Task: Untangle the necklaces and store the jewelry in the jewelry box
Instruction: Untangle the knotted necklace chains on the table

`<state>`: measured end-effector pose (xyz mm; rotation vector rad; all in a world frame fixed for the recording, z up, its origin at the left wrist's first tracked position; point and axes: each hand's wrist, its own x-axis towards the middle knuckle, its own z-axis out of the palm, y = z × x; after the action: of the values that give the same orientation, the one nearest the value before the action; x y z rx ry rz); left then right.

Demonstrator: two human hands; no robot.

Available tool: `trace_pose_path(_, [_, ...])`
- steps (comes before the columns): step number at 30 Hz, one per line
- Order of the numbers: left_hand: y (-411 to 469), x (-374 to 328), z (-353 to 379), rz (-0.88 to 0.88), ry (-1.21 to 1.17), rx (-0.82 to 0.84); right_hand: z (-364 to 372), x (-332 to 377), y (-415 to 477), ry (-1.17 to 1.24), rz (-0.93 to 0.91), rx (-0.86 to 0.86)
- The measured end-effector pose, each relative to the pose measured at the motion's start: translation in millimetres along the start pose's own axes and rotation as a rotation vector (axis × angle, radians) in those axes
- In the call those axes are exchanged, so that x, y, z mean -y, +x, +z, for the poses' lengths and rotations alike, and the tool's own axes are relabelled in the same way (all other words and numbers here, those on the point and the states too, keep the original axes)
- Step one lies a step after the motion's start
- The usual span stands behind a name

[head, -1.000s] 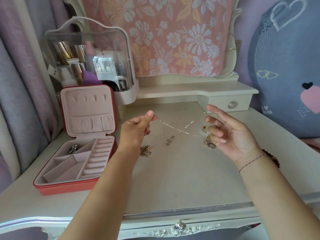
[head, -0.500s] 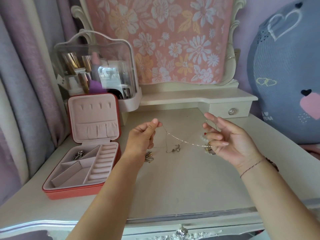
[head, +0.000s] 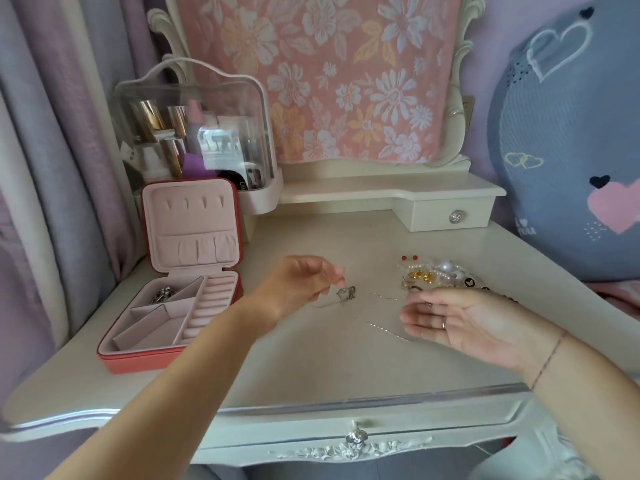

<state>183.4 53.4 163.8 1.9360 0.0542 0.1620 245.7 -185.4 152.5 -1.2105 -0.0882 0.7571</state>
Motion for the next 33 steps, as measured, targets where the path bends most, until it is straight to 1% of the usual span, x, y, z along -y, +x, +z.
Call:
trace_pose_path(3, [-19,10,4,-0.006,0.062,0.034,-2,-4,-14,-0.096,-0.002,-0.024])
trace_pose_path(6, [-33,20,6,0.024,0.152,0.049,-4,-4,-23,-0.216,-0.028,-0.075])
trace_pose_path(9, [-44,28,6,0.101,0.308,0.053,-6,0,-26,-0.509,-0.058,-0.169])
trace_pose_path(11, [-48,34,2,0.125,0.369,0.061,-5,3,-27,-0.688,-0.073,-0.192])
trace_pose_path(16, [-51,39,-6,0.157,0.349,0.059,-3,10,-24,-0.868,-0.071,-0.172])
trace_pose_path(20, [-48,38,-8,0.126,0.319,0.039,1,11,-18,-0.946,-0.097,-0.161])
trace_pose_path(22, [-43,40,-6,0.100,0.327,0.001,5,10,-10,-0.948,-0.163,-0.179])
trace_pose_path(25, [-26,47,0,0.077,0.372,-0.125,18,5,14,-0.996,-0.317,-0.208])
trace_pose_path(27, [-15,47,5,0.053,0.399,-0.178,28,-1,34,-1.040,-0.380,-0.201])
trace_pose_path(30, [0,46,12,0.063,0.438,-0.243,45,-10,62,-1.076,-0.417,-0.193])
trace_pose_path(33, [6,51,16,0.073,0.490,-0.310,57,-17,80,-1.192,-0.388,-0.254])
